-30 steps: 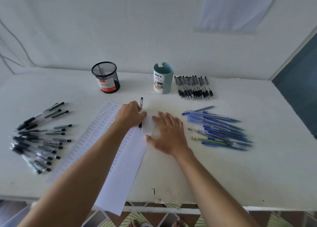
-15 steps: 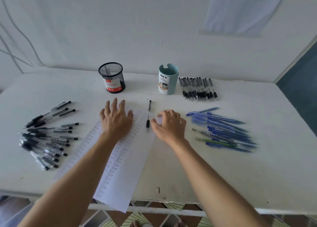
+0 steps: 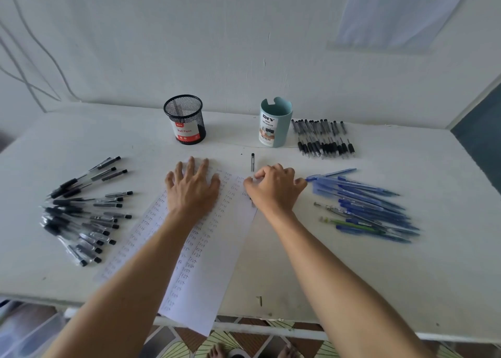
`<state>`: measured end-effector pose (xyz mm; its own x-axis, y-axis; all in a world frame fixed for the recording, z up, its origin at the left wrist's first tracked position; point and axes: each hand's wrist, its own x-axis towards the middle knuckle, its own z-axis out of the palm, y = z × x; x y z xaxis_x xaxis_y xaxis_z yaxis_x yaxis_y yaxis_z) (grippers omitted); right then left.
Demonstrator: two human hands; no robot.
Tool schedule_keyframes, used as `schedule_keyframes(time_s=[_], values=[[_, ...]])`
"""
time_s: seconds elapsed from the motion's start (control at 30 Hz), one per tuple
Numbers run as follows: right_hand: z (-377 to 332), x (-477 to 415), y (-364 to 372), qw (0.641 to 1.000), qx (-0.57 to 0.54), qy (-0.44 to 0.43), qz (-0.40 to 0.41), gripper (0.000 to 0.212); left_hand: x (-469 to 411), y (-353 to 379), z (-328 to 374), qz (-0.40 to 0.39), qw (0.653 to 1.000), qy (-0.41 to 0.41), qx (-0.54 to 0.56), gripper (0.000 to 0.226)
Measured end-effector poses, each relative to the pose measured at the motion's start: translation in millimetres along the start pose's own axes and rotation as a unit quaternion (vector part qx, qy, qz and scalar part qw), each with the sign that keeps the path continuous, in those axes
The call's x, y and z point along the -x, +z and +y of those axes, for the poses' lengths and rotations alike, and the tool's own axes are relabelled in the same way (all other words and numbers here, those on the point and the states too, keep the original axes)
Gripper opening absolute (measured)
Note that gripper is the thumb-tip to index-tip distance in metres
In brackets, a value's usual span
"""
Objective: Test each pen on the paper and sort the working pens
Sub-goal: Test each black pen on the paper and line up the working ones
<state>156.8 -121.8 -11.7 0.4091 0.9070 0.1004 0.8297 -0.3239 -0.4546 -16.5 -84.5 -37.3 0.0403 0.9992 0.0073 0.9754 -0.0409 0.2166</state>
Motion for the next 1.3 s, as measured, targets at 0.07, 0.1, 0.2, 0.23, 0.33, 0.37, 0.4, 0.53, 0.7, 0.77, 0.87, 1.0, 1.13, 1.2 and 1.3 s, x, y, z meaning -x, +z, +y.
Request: schedule_keyframes(time_s=[0.07,0.1,0.2,0.23,0.33,0.37,0.4,0.53,0.7,0.77,0.87,1.0,1.13,1.2,1.3], values=[[8.8,0.4,-2.4,0.999,-0.02,0.012,0.025,0.021,-0.2,0.3,0.0,0.001,1.0,0.0,-0.001,0.061],[13.4,0.1,-4.5,0.998,-0.031,0.014,0.047,0.02,-0.2,0.2,-0.1,0.002,1.0,-0.001,0.0,0.06],[29.2,-4.2,-14.1,0.989,-0.078,0.025,0.126,0.016,-0.8,-0.9,0.8,0.004,1.0,-0.001,0.0,0.06],[34.5,-7.3,-17.5,0.984,-0.094,0.033,0.148,0.016,-0.7,-1.0,1.2,0.005,1.0,-0.001,0.0,0.06],[50.0,-19.7,-25.6,0.971,-0.115,0.059,0.2,0.018,-0.4,-1.2,1.8,0.007,1.0,-0.002,-0.003,0.06],[55.0,-25.2,-26.9,0.968,-0.117,0.069,0.21,0.019,-0.4,-1.0,1.9,0.008,1.0,-0.002,-0.004,0.06],[59.8,-31.1,-28.0,0.966,-0.118,0.08,0.217,0.019,-0.4,-0.9,2.2,0.01,1.0,-0.003,-0.004,0.06],[70.2,-59.6,-33.7,0.965,-0.099,0.126,0.207,0.021,-0.3,-0.9,3.6,0.018,1.0,-0.002,-0.006,0.059],[69.9,-98.8,-37.1,0.973,-0.044,0.133,0.184,0.024,-0.2,-0.5,3.1,0.019,1.0,-0.006,-0.006,0.059],[66.9,-112.6,-40.1,0.976,-0.018,0.121,0.178,0.022,-0.3,-0.5,3.4,0.022,1.0,-0.004,-0.006,0.058],[62.8,-128.7,-42.6,0.985,0.015,0.106,0.134,0.021,-0.5,-0.2,3.0,0.026,1.0,-0.005,-0.004,0.057],[63.4,-137.1,-33.1,0.99,0.047,0.104,0.088,0.024,-0.9,0.5,3.4,0.029,1.0,-0.007,0.0,0.058],[60.7,-135.6,-28.9,0.989,0.058,0.102,0.092,0.025,-1.9,0.6,3.1,0.029,1.0,-0.006,0.0,0.057],[58.7,-133.2,-29.4,0.989,0.054,0.097,0.098,0.027,-1.6,0.4,2.9,0.031,1.0,-0.006,0.002,0.057],[54.3,-127.6,-29.4,0.99,0.04,0.084,0.11,0.032,-1.6,-0.1,3.4,0.031,0.999,-0.005,0.001,0.057]])
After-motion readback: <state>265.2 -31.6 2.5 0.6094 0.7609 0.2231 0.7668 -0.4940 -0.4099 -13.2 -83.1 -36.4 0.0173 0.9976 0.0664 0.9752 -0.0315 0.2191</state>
